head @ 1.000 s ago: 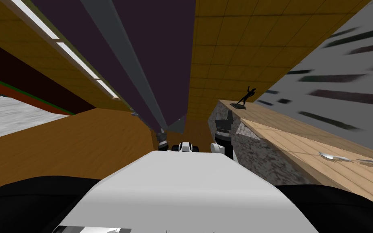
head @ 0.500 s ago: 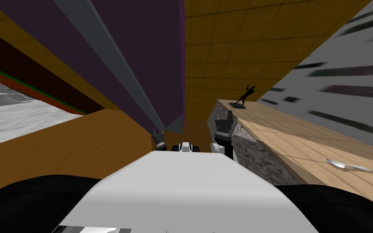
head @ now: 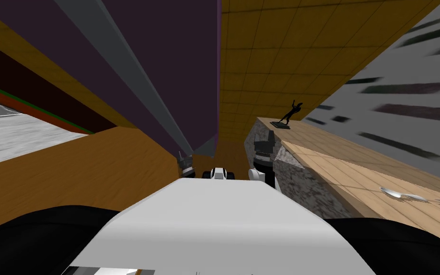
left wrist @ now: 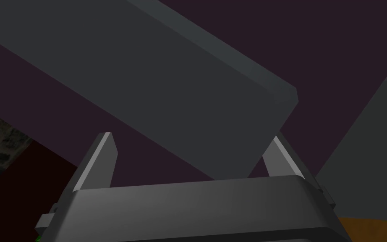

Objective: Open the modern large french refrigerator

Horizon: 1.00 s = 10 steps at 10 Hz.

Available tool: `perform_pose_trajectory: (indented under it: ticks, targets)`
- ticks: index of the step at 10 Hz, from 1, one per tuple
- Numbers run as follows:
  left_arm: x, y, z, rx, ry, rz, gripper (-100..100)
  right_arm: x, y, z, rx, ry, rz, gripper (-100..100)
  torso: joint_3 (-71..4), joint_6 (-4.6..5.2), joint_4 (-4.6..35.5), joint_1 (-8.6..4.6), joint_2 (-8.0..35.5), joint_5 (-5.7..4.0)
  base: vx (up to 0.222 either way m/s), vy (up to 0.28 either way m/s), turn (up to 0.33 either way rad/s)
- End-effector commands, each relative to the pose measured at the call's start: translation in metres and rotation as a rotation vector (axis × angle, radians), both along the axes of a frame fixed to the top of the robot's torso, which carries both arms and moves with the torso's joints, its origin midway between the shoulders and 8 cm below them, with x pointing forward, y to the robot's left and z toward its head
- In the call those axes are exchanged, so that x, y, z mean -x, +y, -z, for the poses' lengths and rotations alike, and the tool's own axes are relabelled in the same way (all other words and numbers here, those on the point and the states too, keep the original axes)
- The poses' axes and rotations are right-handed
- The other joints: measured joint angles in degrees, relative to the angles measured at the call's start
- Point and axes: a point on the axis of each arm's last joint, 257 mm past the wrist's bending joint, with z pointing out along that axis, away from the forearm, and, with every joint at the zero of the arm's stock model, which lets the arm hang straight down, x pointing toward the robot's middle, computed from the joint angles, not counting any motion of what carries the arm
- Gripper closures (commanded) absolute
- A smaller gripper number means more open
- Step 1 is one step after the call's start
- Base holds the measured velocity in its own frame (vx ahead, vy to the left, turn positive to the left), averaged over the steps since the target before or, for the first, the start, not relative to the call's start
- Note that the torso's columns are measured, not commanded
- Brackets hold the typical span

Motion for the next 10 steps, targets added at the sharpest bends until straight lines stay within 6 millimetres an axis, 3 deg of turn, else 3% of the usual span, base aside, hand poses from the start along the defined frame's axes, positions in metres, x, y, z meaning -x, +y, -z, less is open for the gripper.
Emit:
perform_pose_trajectory:
  ticks: [1,3,4,5,10]
  targets:
    - [0.001,-0.001,-0.014,0.003,-0.003,-0.001,-100,0.000,0.000,0.000,0.000,0.000,0.000,0,0.05,0.07,0.12,-0.11,0.12,-0.08,0.002,0.005,-0.006]
    - [0.001,-0.001,-0.019,0.005,-0.003,-0.001,-100,0.000,0.000,0.000,0.000,0.000,0.000,0,0.06,0.08,0.31,-0.22,0.23,-0.25,0.000,0.000,0.000]
    - [0.002,0.000,-0.007,0.008,0.026,0.000,-100,0.000,0.000,0.000,0.000,0.000,0.000,0,0.06,0.05,0.36,-0.23,0.25,-0.30,0.000,0.000,0.000]
    - [0.002,0.000,-0.006,0.008,0.032,0.000,0,0.000,0.000,0.000,0.000,0.000,0.000,0,0.08,0.01,0.23,-0.15,0.23,-0.19,0.000,0.000,0.000]
    - [0.003,-0.001,0.000,0.012,0.049,0.004,0,0.000,0.000,0.000,0.000,0.000,0.000,0,0.00,-0.05,-0.02,0.20,-0.01,0.06,0.000,0.000,0.000]
